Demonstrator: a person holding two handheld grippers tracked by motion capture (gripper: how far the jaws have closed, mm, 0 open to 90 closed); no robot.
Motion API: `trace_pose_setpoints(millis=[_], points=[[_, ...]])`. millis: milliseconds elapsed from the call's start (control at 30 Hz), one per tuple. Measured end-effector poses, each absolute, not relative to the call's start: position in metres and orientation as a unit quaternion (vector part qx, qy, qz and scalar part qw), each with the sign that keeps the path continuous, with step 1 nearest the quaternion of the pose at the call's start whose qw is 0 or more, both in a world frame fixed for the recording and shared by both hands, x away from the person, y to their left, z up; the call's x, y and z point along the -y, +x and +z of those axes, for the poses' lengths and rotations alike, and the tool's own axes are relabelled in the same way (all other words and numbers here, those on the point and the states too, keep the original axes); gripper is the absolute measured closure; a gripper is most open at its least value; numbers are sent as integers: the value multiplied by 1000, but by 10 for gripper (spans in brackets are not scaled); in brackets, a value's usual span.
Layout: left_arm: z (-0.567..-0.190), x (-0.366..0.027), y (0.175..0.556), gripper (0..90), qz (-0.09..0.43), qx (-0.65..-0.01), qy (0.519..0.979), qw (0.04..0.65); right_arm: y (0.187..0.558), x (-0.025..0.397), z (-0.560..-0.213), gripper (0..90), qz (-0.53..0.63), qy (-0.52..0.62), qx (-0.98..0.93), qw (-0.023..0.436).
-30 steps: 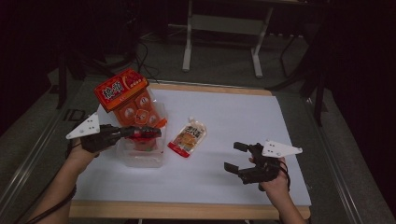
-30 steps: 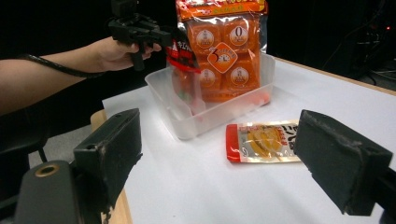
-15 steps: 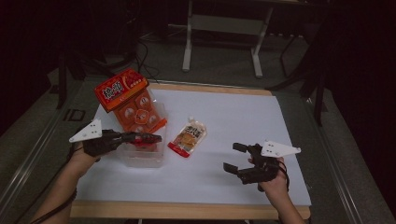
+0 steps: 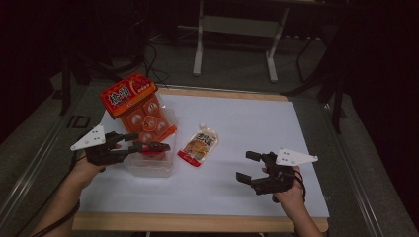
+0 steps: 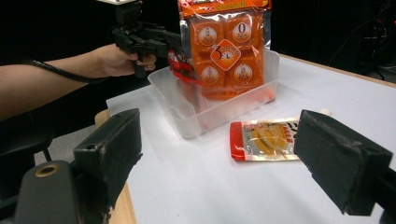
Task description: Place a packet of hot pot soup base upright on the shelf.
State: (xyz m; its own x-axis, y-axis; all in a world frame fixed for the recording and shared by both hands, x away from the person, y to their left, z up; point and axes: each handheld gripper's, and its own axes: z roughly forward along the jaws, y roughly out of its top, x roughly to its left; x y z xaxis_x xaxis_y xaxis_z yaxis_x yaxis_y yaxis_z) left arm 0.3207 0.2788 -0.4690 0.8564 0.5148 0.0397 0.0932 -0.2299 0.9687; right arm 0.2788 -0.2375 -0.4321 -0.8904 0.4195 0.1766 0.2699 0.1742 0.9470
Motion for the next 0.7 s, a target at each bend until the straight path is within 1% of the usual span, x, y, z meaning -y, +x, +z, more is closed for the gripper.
trace_pose_setpoints(millis=[133,267,333,533,667,700], points=[[-463,-276,318,371,176,-207,754,598,278,238,-432,150,602,225,-764,62],[-457,-271,316,233,174,-212,755,595,278,238,-432,150,602,225,-763,64],[-454,-268,316,166,164,-219,752,600,277,238,-431,150,602,224,-764,65],[-444,-255,312,75,155,-224,756,595,278,239,-430,150,604,226,-762,66],[-437,-246,310,59,148,-235,758,590,277,240,-429,150,604,225,-762,68],[-436,-244,309,40,146,-235,756,593,277,240,-429,151,604,226,-762,68]])
